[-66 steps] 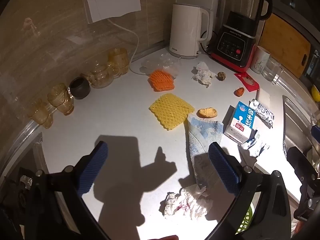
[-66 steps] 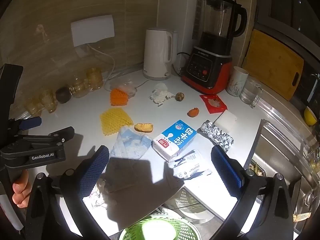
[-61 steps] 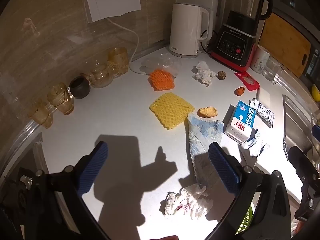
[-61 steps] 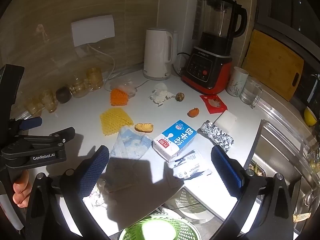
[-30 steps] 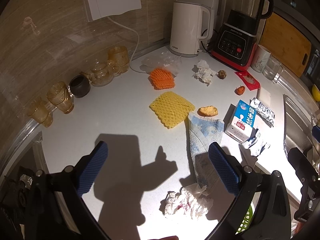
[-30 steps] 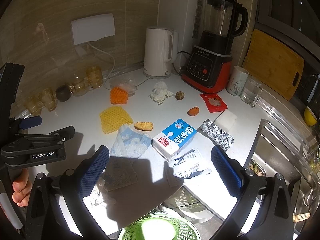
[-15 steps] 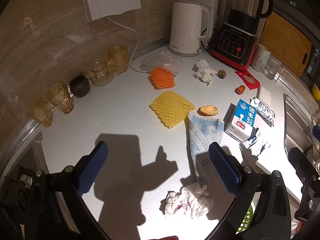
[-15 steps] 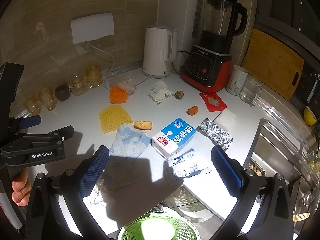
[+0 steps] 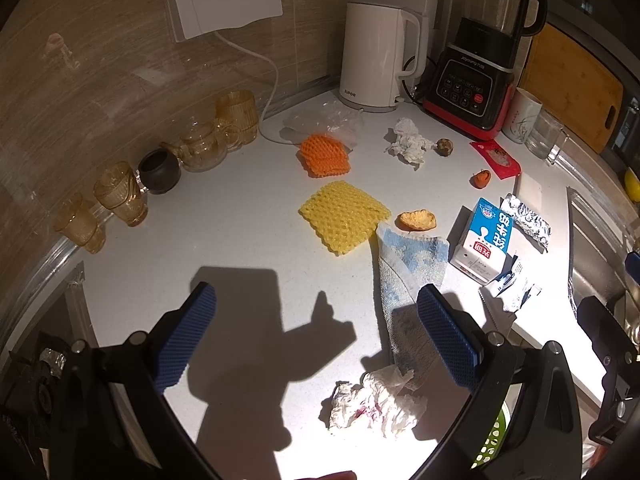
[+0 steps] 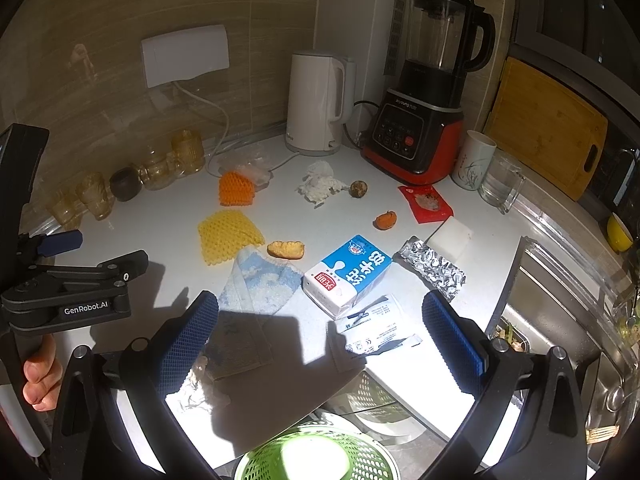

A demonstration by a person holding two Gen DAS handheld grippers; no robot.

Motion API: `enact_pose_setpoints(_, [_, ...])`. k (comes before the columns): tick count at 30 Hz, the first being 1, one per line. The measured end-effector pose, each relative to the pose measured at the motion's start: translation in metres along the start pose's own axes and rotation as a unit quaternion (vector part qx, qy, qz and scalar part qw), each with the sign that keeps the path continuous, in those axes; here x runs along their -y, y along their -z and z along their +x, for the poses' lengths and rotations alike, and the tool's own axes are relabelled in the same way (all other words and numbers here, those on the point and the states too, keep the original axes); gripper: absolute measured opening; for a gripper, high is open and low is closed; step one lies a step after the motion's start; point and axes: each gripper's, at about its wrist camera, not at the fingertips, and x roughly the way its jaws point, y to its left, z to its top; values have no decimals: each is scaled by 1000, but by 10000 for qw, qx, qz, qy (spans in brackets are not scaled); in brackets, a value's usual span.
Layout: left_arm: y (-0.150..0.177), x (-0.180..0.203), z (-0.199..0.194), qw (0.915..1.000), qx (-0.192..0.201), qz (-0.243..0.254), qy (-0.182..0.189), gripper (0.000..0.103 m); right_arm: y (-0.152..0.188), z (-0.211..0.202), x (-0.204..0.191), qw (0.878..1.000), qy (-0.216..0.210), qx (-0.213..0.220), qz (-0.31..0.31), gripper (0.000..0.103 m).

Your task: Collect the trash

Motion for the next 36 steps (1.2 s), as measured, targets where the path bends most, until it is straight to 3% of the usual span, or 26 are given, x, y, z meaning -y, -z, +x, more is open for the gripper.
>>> enact_pose_setpoints(22, [8, -5, -1, 9998, 23, 164, 132, 96, 7, -4, 8, 10000, 11, -15, 41, 101])
enact_pose_setpoints(30, [48, -16, 6, 9966, 19, 643, 515, 96, 29, 5, 30, 9980, -260, -259, 510, 101])
enact_pose_setpoints(36, [88, 3, 35, 9881, -372, 1227, 847, 96, 47, 17, 35, 9952, -458, -438, 739, 101])
